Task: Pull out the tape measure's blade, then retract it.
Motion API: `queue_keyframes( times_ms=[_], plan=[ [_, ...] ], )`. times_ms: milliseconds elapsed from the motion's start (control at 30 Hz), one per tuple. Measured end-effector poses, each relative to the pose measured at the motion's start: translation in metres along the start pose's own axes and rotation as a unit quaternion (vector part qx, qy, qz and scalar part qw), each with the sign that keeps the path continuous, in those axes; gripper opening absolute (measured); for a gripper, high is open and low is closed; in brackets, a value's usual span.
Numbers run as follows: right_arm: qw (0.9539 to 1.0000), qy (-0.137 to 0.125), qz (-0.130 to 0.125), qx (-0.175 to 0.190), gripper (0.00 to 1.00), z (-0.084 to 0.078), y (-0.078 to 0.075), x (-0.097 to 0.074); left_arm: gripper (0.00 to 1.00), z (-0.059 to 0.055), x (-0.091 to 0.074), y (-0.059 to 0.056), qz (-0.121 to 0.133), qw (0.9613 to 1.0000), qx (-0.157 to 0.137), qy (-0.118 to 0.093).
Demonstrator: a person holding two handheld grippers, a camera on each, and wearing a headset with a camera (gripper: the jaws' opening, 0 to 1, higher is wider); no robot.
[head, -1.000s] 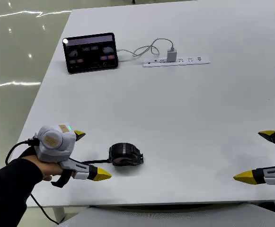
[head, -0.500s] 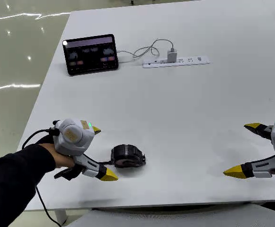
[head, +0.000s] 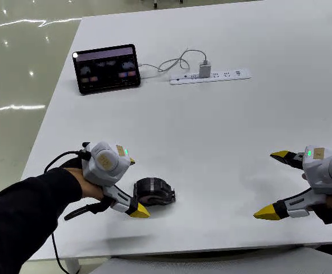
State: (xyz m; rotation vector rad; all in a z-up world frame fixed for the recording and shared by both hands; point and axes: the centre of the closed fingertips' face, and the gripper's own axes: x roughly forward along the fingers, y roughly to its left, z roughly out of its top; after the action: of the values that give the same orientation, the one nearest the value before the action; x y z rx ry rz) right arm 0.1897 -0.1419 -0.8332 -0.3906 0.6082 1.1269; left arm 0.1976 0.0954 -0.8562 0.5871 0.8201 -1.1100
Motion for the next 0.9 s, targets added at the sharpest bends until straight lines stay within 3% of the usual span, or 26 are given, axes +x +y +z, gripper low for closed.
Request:
queue_keyframes(
  times_ms=[133, 233, 367, 500, 533, 567, 700, 900],
  plan=[
    [0.9999, -0.002, 0.009, -0.009, 1.00, 0.008, 0.002, 0.007, 0.68, 0.002, 0.005, -0.006, -0.013, 0.9993, 0.031, 0.015],
    [0.9996, 0.000, 0.019, -0.019, 1.00, 0.013, 0.006, 0.016, 0.53, -0.001, 0.011, -0.008, -0.019, 0.9981, 0.042, 0.040],
    [0.9986, 0.002, 0.042, -0.032, 0.98, 0.022, 0.017, 0.029, 0.46, 0.008, 0.018, -0.016, -0.034, 0.9973, 0.055, 0.034],
    [0.9974, 0.002, 0.059, -0.041, 0.95, 0.028, 0.022, 0.040, 0.35, 0.006, 0.025, -0.015, -0.027, 0.9948, 0.083, 0.053],
    [0.9969, 0.001, 0.065, -0.043, 0.94, 0.031, 0.024, 0.044, 0.33, 0.006, 0.025, -0.013, -0.021, 0.9940, 0.090, 0.059],
    [0.9968, 0.001, 0.067, -0.043, 0.92, 0.034, 0.025, 0.047, 0.33, 0.006, 0.025, -0.015, -0.026, 0.9943, 0.084, 0.060],
    [0.9949, -0.014, 0.085, -0.053, 0.88, 0.055, 0.035, 0.060, 0.32, 0.004, 0.024, -0.018, -0.044, 0.9904, 0.116, 0.061],
    [0.9910, -0.018, 0.112, -0.071, 0.76, 0.067, 0.048, 0.080, 0.32, 0.004, 0.025, -0.017, -0.035, 0.9933, 0.094, 0.057]
  ],
)
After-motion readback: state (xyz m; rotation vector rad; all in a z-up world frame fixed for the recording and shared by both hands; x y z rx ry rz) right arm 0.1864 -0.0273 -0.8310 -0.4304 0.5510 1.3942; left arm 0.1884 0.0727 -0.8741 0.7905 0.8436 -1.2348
